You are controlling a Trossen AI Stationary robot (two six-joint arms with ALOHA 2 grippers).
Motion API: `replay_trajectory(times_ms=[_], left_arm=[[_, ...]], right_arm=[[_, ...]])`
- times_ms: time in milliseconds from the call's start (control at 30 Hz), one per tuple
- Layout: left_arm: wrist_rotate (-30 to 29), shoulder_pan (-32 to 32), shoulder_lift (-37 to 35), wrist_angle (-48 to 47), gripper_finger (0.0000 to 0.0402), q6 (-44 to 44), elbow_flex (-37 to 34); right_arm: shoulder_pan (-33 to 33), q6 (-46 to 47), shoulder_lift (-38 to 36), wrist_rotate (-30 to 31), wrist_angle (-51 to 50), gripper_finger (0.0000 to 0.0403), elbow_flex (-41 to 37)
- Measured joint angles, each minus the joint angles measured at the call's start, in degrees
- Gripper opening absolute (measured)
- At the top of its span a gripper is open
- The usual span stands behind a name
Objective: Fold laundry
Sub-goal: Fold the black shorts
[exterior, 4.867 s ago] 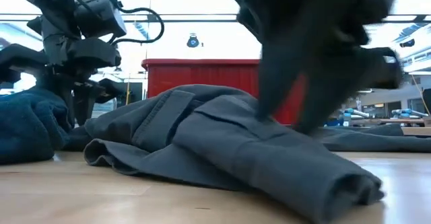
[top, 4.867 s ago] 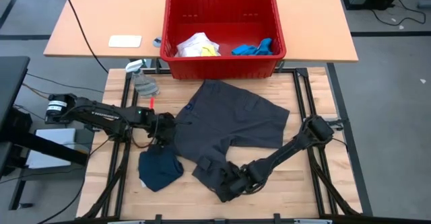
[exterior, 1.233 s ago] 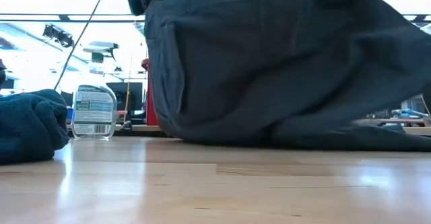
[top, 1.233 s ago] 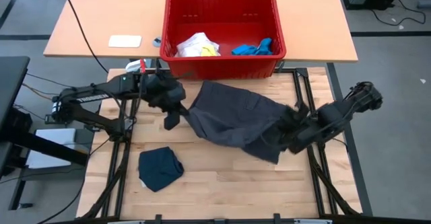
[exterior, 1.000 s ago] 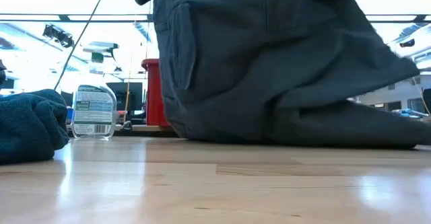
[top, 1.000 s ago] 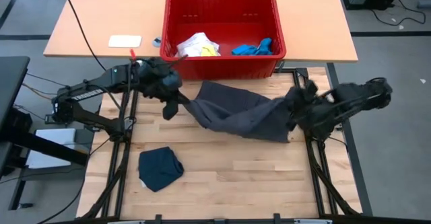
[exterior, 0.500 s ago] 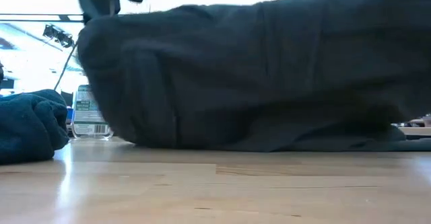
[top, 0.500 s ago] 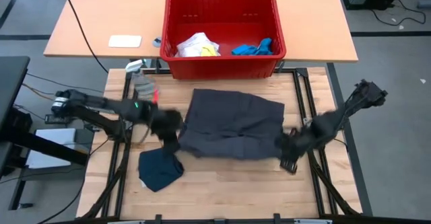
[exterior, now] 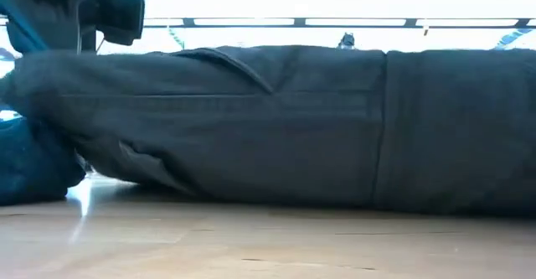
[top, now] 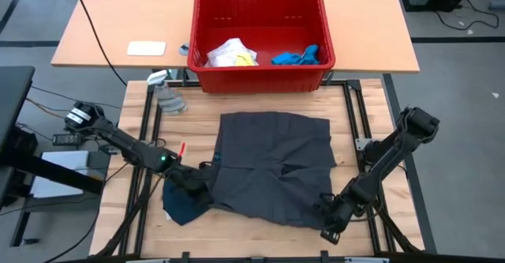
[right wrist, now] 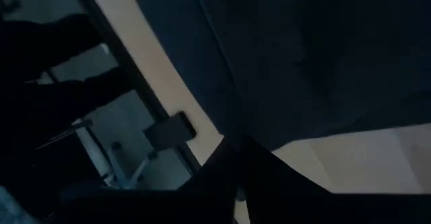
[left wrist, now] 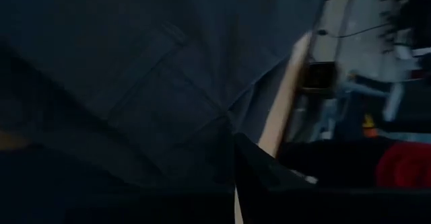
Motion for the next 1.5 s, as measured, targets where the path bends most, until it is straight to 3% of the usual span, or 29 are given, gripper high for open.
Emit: replay_trajectory(times_ms=[167,300,567,667,833,1000,1133,1333,1500], left_arm=[[0.3,0.0,0.1,4.0,0.0043,-2.1,1.1],[1.1,0.4,-0.1,1.2,0.0093,-0.6,4.7],[1.1,9.6,-0.1,-8.4,0.0140,9.4,9.4],[2.9,15.9,-0.1,-8.3,0.0141,14.2,9.4],[8.1,27.7,1.4,-7.8,0.0141,25.4,9.5],[10.3,37.8,6.5,-5.5,0.0141,34.7,9.6],[14.7,42.6,12.8,-4.6,0.0141,40.3,9.6],[14.9,48.2,20.0,-6.8,0.0141,44.8,9.5],[14.7,53.4,21.7,-13.2,0.0141,48.0,9.4]], right_arm=[[1.9,3.3,-0.9,-1.5,3.7,0.0104,0.2],[3.6,8.0,-5.1,1.8,3.7,0.0146,0.2],[2.9,11.1,-13.8,26.4,-4.5,0.0155,0.2],[-0.3,12.2,-14.7,31.0,-11.0,0.0155,0.2],[-7.8,13.4,-13.1,31.6,-22.0,0.0155,0.2],[-16.3,13.4,-10.4,36.1,-25.7,0.0155,0.2],[-23.8,9.3,-8.0,37.1,-26.1,0.0155,0.2],[-33.8,3.1,-4.2,37.6,-27.0,0.0155,0.2],[-38.8,-2.9,-3.4,32.6,-24.3,0.0155,0.1]])
